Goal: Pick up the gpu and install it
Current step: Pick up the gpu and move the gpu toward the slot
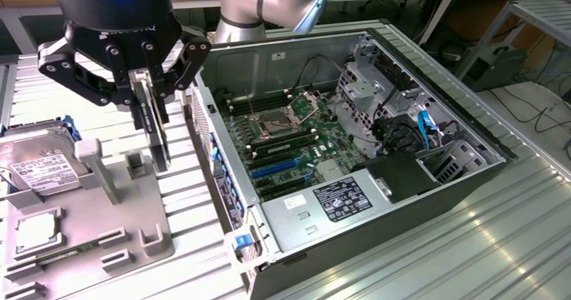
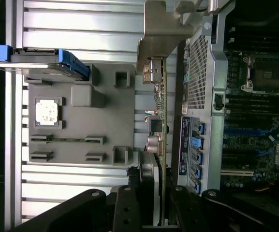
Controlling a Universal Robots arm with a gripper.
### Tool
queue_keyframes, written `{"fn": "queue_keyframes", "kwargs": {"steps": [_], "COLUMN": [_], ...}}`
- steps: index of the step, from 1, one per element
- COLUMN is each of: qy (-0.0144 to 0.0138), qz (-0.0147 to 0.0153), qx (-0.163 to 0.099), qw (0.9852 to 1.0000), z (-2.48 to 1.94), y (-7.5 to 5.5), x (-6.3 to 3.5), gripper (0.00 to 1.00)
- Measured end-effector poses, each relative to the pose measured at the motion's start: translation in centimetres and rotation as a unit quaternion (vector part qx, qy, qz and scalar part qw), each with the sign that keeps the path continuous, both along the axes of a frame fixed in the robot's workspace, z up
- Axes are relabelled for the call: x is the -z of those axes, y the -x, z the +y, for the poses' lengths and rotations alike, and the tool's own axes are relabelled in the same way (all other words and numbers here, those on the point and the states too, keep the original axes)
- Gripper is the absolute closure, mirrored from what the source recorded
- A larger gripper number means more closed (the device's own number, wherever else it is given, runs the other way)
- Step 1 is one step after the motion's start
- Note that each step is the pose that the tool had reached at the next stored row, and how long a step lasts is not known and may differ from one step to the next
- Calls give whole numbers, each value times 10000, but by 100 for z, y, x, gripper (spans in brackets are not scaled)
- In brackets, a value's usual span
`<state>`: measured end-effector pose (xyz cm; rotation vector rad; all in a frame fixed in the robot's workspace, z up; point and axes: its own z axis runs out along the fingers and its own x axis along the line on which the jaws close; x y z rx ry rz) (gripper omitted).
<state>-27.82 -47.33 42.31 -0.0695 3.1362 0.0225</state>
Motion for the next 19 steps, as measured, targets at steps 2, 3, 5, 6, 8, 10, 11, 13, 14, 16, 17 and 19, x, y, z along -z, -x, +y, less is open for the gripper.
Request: {"fn": "queue_keyframes", "kwargs": {"steps": [2, 3, 5, 6, 8, 10, 11, 13, 14, 16, 17, 19], "qy": [0, 0, 0, 0, 0, 0, 0, 0, 0, 0, 0, 0], "qz": [0, 0, 0, 0, 0, 0, 0, 0, 0, 0, 0, 0], "qx": [0, 0, 0, 0, 0, 0, 0, 0, 0, 0, 0, 0], "qw": [10000, 10000, 10000, 10000, 10000, 10000, 10000, 10000, 10000, 10000, 10000, 10000], "z": [0, 0, 0, 0, 0, 0, 0, 0, 0, 0, 0, 0], "y": [-16, -25, -45, -56, -77, -102, -115, -149, -165, -185, -194, -216], "x": [0, 0, 0, 0, 0, 0, 0, 0, 0, 0, 0, 0], "gripper": [72, 72, 72, 72, 72, 72, 72, 72, 72, 72, 72, 72]}}
